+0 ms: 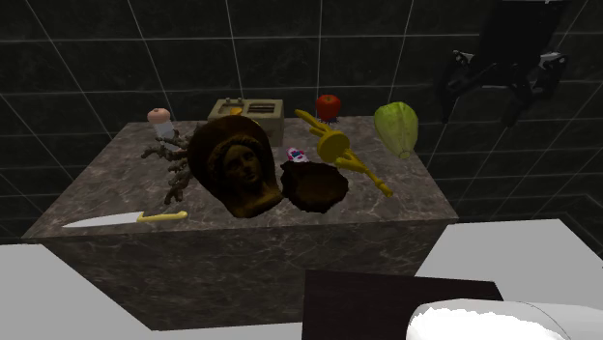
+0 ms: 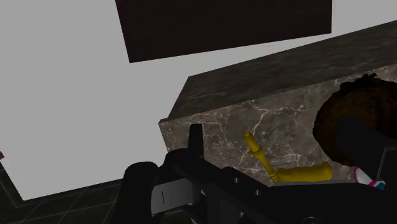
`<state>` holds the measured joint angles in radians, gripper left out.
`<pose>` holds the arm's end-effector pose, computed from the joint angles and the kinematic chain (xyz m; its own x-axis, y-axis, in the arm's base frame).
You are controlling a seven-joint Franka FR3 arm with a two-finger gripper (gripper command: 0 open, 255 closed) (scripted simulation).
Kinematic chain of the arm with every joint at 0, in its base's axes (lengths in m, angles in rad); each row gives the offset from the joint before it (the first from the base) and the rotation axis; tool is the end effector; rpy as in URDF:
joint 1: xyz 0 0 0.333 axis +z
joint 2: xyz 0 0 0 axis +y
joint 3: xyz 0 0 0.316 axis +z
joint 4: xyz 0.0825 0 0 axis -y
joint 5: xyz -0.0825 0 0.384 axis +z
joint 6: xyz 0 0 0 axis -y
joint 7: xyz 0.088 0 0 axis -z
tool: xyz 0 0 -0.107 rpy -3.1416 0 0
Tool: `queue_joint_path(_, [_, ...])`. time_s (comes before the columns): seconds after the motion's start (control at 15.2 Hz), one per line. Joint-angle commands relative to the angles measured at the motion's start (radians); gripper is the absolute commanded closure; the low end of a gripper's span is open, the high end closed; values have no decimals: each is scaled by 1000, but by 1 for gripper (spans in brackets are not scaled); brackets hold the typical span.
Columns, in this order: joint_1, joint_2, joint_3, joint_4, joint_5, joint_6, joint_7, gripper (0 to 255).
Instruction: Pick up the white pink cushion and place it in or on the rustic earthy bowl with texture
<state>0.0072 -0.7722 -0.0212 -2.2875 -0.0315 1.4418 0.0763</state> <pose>0.2973 -0.0101 0.6074 0.9936 -0.0871 -0.0721 -0.0857 -0.9961 0.0222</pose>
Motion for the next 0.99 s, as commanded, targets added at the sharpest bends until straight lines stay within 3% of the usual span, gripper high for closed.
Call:
queue_joint_path(0.0, [0,0,0,0,0,0,0,0])
queue_joint_path(0.92, [79,402,125,37,53,336,65,0])
